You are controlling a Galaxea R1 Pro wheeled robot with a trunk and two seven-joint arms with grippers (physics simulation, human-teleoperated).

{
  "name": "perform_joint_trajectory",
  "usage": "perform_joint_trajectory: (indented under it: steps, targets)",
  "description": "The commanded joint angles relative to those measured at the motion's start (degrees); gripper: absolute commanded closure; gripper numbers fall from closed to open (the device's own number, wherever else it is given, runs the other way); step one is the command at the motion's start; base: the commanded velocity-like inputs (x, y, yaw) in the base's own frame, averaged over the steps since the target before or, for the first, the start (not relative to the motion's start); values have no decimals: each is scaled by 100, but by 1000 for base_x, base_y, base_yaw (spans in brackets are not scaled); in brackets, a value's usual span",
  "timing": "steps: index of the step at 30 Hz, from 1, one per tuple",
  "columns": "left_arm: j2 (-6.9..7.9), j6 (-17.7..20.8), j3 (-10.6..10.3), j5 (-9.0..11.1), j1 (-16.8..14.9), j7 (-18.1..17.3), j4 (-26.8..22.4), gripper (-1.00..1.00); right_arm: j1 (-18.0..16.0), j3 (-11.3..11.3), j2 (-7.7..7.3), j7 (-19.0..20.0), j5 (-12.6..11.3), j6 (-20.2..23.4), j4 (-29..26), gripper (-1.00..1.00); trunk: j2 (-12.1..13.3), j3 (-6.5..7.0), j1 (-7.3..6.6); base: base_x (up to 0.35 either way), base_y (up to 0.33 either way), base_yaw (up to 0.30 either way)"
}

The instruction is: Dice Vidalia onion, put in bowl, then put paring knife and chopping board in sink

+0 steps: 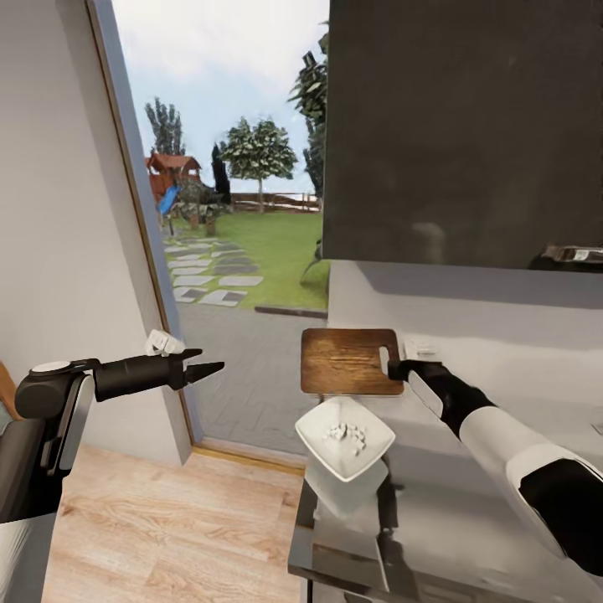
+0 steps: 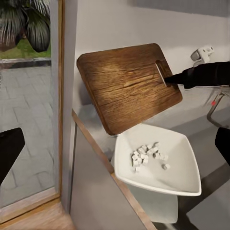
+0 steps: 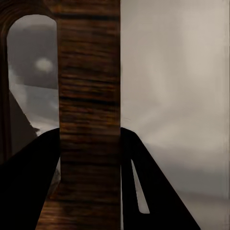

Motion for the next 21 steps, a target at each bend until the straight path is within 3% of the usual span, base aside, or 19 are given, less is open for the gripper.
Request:
perform_joint_trajectory:
  steps: [1,6,8,11,13,15,16,18,21]
  targets:
    - [0,49,4,7,-3,-17,-1,-100,-1,53,-15,-56,-51,37,-67,100,-3,6,3,0,0,0]
    - [0,49,4,7,-3,-17,0,-100,-1,18,-150,-63,-47,460,-350,100,-3,53,3,0,0,0]
    - [0,49,3,7,-3,-17,-1,-100,-1,-29,-205,-67,-46,875,-420,100,-3,72,3,0,0,0]
    - [0,49,5,7,-3,-17,-1,-100,-1,-318,-249,-81,-46,1609,-515,100,-3,100,3,0,0,0]
    - [-2,49,3,7,-3,-17,-1,-100,-1,-689,-262,-90,-46,1958,-558,100,-3,111,3,0,0,0]
    - [-6,49,6,7,-3,-17,0,-100,-1,-1355,-272,-106,-46,2344,-709,100,-3,116,3,0,0,0]
    - [-6,49,7,7,-3,-17,0,-100,-1,-1526,-274,-118,-46,2427,-766,100,-3,117,3,0,0,0]
    - [-6,49,8,7,-3,-17,-1,-100,-1,-2176,-277,-203,-46,2679,-966,100,-3,119,3,0,0,0]
    - [-5,49,9,7,-3,-17,-1,-100,-1,-2723,-278,-311,-46,2795,-1056,100,-3,120,3,0,-44,0]
